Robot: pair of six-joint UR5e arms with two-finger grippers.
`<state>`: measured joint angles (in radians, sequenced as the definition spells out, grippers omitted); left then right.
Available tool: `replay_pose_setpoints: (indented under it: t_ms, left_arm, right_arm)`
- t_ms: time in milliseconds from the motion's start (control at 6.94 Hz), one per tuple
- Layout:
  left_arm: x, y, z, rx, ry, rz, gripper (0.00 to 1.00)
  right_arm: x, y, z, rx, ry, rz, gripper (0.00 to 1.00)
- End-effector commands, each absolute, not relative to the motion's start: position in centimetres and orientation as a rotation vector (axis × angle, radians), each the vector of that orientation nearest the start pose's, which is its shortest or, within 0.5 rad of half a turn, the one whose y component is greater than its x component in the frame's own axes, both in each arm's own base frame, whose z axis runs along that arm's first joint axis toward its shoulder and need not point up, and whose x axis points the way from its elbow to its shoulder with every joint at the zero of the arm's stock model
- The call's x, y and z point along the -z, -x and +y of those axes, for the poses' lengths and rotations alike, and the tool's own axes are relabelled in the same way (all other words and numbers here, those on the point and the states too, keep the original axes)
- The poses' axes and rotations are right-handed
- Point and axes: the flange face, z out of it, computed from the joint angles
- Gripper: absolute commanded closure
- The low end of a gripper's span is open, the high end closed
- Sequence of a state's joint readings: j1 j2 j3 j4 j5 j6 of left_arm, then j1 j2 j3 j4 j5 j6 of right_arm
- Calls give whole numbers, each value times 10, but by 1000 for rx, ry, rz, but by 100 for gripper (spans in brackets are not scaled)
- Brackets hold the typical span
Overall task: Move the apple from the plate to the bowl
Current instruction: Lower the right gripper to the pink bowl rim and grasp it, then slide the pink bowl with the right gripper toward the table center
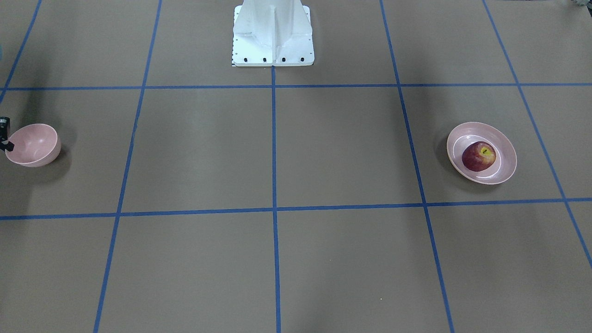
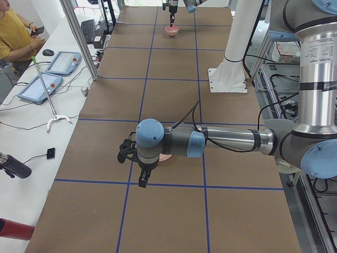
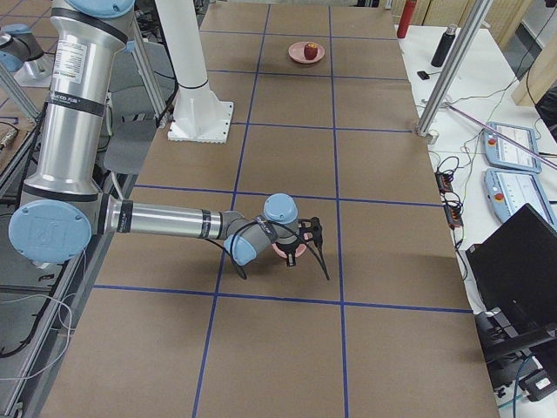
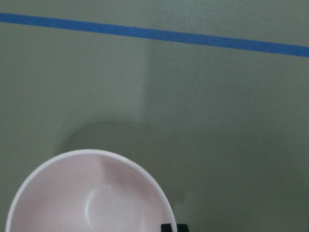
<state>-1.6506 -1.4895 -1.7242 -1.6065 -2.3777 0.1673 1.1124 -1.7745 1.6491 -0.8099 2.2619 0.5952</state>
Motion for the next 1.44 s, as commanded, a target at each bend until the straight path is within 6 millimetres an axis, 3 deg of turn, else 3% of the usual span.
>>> replay_pose_setpoints:
  t_ms: [0,144,288,576,720,864,1008,1152,1296]
  left_arm:
    - [-616,98,-457,-127,-201,788,1]
    - [-615,98,-457,-127,-203,788,1]
    - [-615,98,-456,-128,-203,791,1]
    - [-615,98,-457,-126,-200,791,1]
    - [-615,97,-457,-127,-200,791,1]
    - [-616,97,-457,-127,-198,791,1]
    - [-618,97,-457,-126,-195,792,1]
    - [-622,97,-457,-124,-189,793,1]
    - [-626,96,-457,-124,-181,794,1]
  right_arm:
    - [-533,150,-457,29,-171,-964,100]
    - [-469,180,-489,-28,-142,-992,100]
    - [-421,223,-497,-74,-101,-1027,100]
    - [-340,326,-490,-125,-69,-1053,100]
    - [-287,383,-485,-145,-65,-996,100]
    - [-235,443,-465,-166,-46,-909,100]
    - [-208,480,-450,-187,-39,-889,100]
    - [-195,515,-440,-196,-23,-883,100]
    - [-200,541,-440,-192,-31,-847,100]
